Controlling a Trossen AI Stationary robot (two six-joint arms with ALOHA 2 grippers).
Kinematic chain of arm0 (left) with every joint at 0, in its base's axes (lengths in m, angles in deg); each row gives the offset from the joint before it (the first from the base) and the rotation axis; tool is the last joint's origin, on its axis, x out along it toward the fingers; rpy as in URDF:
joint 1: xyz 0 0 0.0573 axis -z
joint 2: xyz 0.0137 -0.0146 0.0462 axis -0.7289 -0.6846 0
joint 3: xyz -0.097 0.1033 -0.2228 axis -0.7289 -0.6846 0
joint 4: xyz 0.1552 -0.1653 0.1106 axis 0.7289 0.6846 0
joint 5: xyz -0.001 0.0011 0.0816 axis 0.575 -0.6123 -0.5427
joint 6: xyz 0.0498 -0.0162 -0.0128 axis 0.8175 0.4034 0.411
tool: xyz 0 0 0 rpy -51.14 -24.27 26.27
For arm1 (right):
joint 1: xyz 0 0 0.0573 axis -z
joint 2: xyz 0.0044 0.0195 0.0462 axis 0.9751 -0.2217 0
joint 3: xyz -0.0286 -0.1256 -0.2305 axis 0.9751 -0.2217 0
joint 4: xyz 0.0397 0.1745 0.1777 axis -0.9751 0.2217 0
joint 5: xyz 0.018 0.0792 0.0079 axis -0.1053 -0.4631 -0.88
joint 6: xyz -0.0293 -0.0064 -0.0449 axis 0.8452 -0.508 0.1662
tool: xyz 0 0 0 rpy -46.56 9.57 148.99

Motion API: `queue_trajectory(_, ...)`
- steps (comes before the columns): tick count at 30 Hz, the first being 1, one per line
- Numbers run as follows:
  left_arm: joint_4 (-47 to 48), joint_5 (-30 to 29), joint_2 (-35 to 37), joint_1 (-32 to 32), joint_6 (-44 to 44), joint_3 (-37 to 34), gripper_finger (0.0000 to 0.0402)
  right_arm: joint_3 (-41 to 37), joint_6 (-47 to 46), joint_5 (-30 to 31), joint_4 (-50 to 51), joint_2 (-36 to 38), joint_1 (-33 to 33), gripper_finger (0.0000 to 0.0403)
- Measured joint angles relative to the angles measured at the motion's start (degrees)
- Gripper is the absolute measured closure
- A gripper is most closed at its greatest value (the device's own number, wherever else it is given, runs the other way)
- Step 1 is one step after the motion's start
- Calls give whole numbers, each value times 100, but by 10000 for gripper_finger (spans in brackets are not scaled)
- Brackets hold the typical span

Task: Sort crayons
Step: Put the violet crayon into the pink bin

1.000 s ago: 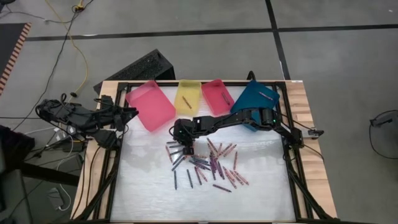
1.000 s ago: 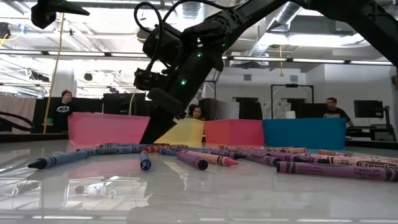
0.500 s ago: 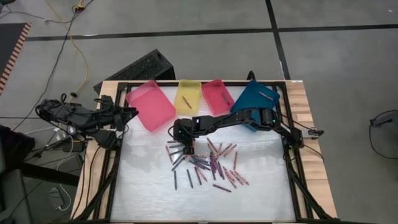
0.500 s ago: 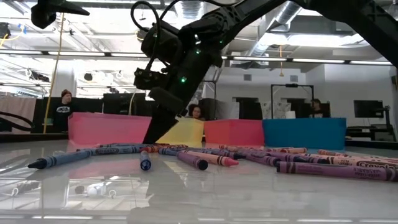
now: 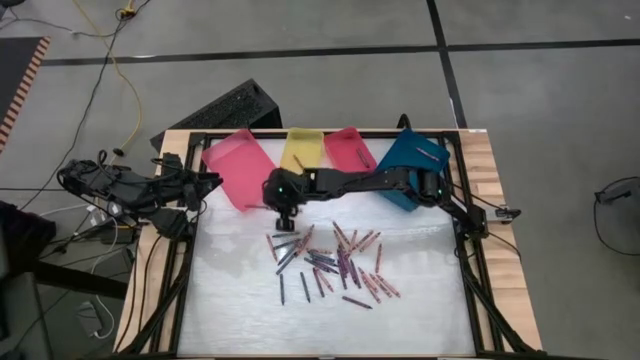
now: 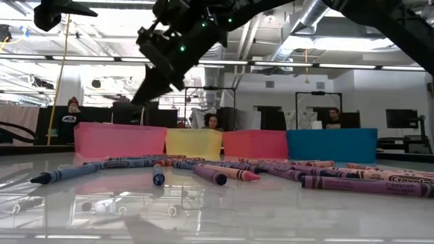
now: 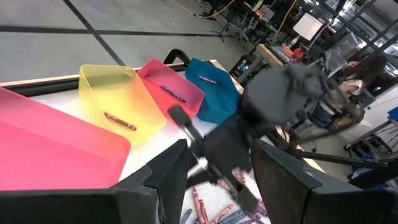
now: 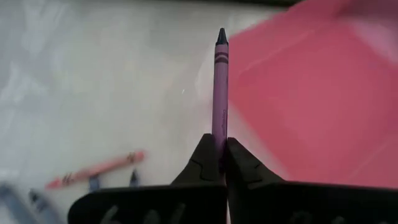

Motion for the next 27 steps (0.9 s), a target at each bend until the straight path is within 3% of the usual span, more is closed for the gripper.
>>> queue_trajectory(7,0,0,0,-1,18,0,236,62,-547,441,-702,0,257,399)
queue_trajectory(27,126,-118,-1,-2,3,0,236,11,-716,435,-1607,-172,866,399)
